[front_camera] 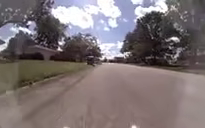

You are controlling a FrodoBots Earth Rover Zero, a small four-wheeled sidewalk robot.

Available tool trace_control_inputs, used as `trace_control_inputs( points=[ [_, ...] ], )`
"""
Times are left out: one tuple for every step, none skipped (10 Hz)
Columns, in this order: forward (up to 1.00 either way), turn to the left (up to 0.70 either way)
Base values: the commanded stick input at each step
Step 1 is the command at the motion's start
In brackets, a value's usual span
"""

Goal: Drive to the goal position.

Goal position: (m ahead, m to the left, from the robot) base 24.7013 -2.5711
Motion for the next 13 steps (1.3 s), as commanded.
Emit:
trace_control_inputs(
  points=[
    [0.85, 0.00],
    [0.85, 0.00],
    [0.85, 0.00],
    [0.85, 0.00],
    [0.85, 0.00],
    [0.85, 0.00],
    [0.85, 0.00],
    [0.85, 0.00],
    [0.85, 0.00],
    [0.85, 0.00],
    [0.85, 0.00],
    [0.85, 0.00],
    [0.85, 0.00]
  ],
)
